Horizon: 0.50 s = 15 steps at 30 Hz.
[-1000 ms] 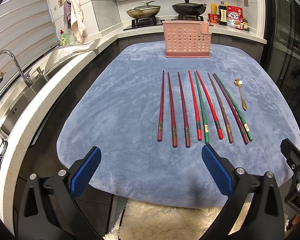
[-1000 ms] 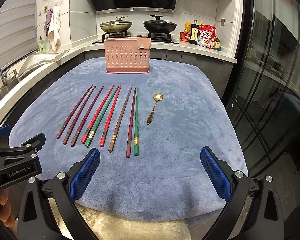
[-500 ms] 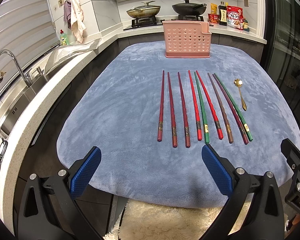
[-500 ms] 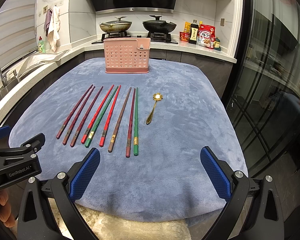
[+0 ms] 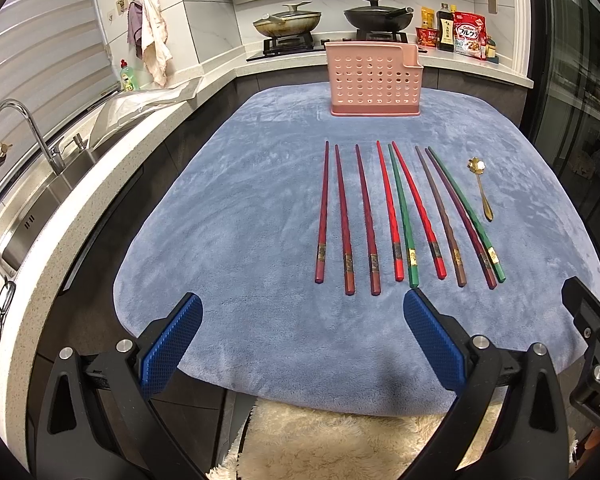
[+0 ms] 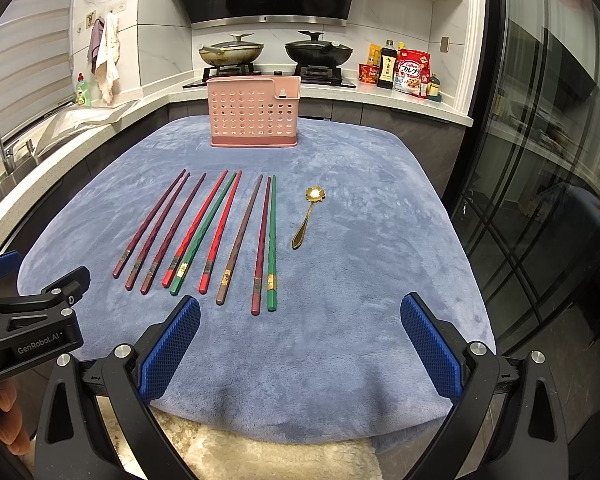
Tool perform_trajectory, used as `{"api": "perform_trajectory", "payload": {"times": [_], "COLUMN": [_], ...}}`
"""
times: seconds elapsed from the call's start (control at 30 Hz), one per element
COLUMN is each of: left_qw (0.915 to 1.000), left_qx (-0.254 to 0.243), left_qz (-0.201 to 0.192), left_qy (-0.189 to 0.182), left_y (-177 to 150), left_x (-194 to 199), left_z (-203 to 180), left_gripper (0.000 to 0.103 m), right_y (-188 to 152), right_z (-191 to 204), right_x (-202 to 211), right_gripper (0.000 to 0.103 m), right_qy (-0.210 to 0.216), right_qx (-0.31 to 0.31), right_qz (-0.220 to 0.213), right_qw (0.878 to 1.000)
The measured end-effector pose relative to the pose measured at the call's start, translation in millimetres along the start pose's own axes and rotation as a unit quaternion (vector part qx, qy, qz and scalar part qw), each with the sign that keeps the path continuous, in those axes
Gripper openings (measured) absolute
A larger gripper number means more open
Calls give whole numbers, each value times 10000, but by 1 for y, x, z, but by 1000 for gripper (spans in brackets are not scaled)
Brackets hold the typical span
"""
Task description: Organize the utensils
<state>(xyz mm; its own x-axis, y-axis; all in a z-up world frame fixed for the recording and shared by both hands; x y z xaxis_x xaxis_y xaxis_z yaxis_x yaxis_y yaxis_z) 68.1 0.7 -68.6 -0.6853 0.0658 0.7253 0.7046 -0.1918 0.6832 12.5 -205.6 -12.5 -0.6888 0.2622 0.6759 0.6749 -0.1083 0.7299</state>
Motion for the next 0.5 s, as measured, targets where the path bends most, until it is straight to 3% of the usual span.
{"api": "perform_trajectory", "payload": {"times": [0.5], "left_qw": [10000], "left_qx": [-1], "left_qz": [24], "left_qy": [-72], "left_y": [2], "left_x": [-1], "left_z": [-1], "left_gripper": [96], "right_y": [-1], "right_z": [-1], "right_x": [-1], "right_gripper": [96], "right_qy": [-1], "right_qx": [-3], "right_qz": [1], "right_qw": [10000]}}
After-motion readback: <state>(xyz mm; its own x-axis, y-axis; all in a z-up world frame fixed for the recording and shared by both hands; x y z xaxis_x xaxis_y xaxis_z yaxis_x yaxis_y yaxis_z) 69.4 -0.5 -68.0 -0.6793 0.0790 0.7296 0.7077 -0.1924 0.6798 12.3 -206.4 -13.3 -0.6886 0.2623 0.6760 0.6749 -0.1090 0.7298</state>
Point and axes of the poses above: each gripper's, at about its wrist camera, not at the fingertips, and x roughly against the way its jaws point, z to its left, y to its top, the point moved 10 cm from there along -x, roughly the way its jaws point, and after that the axes turned 4 degrees about -y, right-handed, at the moved point
